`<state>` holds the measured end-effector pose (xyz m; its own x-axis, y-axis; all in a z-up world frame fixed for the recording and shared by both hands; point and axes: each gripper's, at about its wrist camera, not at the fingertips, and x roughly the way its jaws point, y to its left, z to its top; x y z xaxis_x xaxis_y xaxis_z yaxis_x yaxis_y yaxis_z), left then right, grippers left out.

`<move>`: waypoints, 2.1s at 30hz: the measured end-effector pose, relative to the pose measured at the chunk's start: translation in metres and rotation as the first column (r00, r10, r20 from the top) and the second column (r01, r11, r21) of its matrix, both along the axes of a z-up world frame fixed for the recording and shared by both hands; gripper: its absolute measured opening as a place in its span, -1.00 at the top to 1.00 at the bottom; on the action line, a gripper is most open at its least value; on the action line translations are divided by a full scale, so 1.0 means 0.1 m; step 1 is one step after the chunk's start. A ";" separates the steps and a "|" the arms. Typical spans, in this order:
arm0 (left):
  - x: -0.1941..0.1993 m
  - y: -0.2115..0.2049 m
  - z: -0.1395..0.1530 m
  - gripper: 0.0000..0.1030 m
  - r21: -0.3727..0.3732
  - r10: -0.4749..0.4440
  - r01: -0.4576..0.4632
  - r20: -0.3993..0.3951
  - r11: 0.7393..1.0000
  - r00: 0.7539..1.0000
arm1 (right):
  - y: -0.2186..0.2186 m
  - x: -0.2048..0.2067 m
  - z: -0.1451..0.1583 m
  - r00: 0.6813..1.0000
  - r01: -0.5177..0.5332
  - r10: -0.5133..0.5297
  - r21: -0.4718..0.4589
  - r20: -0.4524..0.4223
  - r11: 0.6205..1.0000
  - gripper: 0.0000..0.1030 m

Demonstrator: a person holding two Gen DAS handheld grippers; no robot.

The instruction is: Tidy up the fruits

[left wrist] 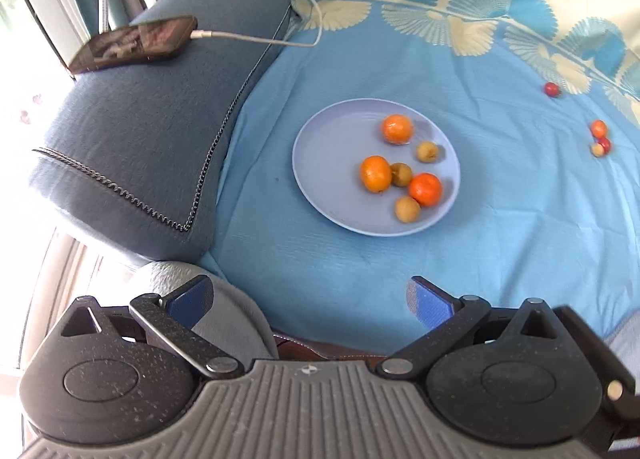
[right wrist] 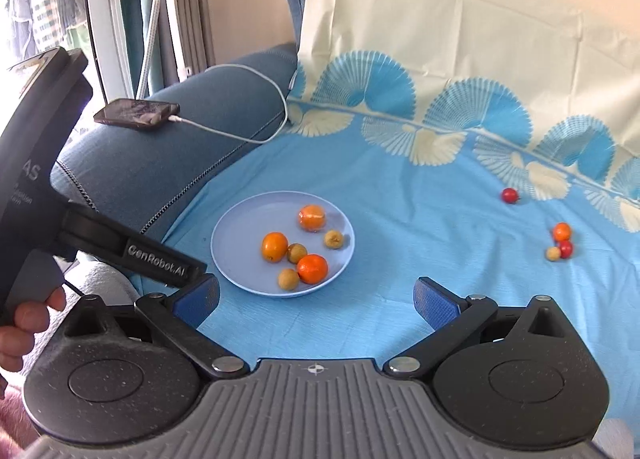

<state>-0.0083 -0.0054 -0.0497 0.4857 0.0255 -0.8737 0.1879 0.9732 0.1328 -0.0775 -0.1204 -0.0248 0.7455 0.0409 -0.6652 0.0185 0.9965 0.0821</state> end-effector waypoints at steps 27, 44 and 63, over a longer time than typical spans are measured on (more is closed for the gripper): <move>-0.81 -0.17 0.52 -0.99 0.040 -0.093 0.087 0.196 0.995 0.976 | -0.07 -0.89 0.46 0.974 0.043 -0.034 -0.035 0.223 0.998 -0.99; -0.86 -0.12 0.55 -0.99 0.028 -0.084 0.080 0.208 0.996 0.974 | -0.04 -0.91 0.51 0.973 0.029 -0.014 -0.061 0.231 0.998 -0.99; -0.55 -0.30 0.36 -0.99 0.041 -0.108 0.103 0.139 0.994 0.984 | -0.19 -0.72 0.29 0.986 0.054 -0.052 -0.013 0.157 0.998 -0.99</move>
